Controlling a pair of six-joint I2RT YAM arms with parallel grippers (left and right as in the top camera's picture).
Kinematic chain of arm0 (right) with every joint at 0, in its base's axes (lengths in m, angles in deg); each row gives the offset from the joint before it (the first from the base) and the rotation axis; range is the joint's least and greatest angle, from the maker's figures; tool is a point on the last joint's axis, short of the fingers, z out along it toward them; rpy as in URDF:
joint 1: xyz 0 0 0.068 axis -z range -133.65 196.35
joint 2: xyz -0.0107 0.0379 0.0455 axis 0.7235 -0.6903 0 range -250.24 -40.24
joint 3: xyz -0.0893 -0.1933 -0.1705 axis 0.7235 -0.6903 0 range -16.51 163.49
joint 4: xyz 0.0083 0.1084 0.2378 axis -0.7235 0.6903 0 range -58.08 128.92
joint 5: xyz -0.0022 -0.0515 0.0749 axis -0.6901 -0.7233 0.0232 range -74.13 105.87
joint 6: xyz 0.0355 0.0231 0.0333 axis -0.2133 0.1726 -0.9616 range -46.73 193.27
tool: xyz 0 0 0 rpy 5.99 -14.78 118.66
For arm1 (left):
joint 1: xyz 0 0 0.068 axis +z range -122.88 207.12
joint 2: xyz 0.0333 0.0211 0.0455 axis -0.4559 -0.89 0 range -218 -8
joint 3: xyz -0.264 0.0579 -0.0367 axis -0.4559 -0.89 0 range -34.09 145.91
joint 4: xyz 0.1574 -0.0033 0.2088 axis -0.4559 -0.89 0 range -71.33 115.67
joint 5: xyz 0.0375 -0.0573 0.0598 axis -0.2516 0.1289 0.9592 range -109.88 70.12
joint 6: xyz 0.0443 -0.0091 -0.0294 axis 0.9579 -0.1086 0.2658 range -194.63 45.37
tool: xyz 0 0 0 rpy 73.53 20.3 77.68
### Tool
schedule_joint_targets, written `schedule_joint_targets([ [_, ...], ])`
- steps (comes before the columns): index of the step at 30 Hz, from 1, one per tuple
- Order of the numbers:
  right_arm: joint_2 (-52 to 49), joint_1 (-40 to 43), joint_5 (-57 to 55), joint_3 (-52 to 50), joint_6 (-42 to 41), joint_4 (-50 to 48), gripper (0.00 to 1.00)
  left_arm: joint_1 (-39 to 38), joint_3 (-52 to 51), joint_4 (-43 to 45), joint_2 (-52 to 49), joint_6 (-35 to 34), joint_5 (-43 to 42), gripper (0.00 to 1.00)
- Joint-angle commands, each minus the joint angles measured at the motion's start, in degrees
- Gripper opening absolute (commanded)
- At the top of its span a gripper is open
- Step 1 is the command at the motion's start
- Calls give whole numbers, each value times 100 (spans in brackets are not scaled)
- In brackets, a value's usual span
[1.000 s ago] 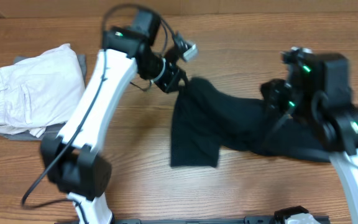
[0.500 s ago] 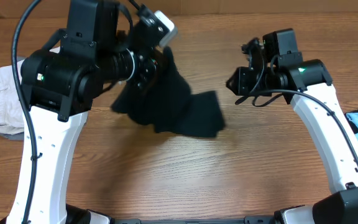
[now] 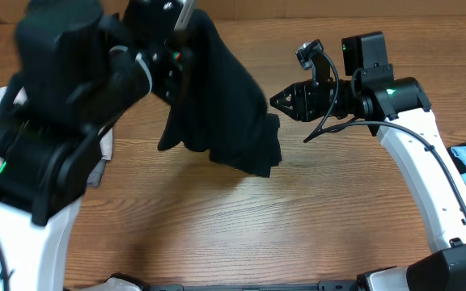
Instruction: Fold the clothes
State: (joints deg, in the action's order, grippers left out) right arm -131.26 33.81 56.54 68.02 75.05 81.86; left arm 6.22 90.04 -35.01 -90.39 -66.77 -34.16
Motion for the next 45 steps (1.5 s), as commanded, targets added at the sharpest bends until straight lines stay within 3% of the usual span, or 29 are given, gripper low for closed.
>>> schedule_joint_targets([
  [1, 98, -31, 72, 103, 142, -83, 30, -175, 61, -125, 129, 107, 654, 4],
  [3, 98, -24, -48, 103, 122, -61, 31, -216, 59, -90, 116, 22, 863, 4],
  [7, 98, 11, -444, 103, 96, -20, 32, -511, 61, -13, 7, 632, -1014, 4],
  [9, 98, 48, -619, 103, -59, -2, 32, -691, 96, -387, 39, 1058, -728, 4],
  [11, 98, 96, -728, 103, -186, 39, 32, -734, 192, -852, 105, 1285, 46, 4],
  [13, 101, 146, -750, 105, -203, 116, 33, -704, 280, -1045, 214, 1025, 1537, 4],
  [16, 101, 175, -688, 105, -203, 109, 34, -616, 313, -691, 409, -643, 4538, 4],
  [17, 101, 173, -614, 105, -203, 76, 34, -595, 313, -568, 461, -977, 4907, 4],
  [18, 101, 173, -472, 105, -201, 22, 35, -599, 313, -376, 498, -844, 4699, 4],
  [21, 98, 122, 162, 105, -199, -256, 38, -612, 310, 81, 509, -50, 2927, 4],
  [24, 101, 20, 420, 105, -201, -540, 39, -612, 313, 623, 439, -13, 1534, 4],
  [28, 101, 39, -24, 105, -334, -570, 39, -612, 313, 1231, 332, 81, -249, 4],
  [30, 98, 146, -407, 105, -494, -516, 39, -612, 332, 1073, 343, 616, -1215, 4],
  [32, 101, 271, -507, 105, -505, -426, 39, -612, 435, 334, 413, 1351, -1762, 4],
  [33, 101, 330, -505, 105, -505, -376, 39, -612, 485, -125, 461, 1733, -1703, 4],
  [35, 98, 442, -505, 105, -503, -286, 39, -612, 529, -807, 546, 1908, -557, 4],
  [39, 101, 533, -503, 105, -505, -304, 40, -612, 529, -623, 599, 339, 4201, 4],
  [40, 98, 533, -496, 105, -505, -345, 40, -612, 529, -448, 592, 348, 4695, 4],
  [42, 101, 531, -358, 105, -505, -463, 40, -614, 531, -144, 599, 800, 4430, 4],
  [45, 98, 483, 256, 105, -503, -693, 41, -612, 531, 101, 601, 1019, 3189, 4],
])
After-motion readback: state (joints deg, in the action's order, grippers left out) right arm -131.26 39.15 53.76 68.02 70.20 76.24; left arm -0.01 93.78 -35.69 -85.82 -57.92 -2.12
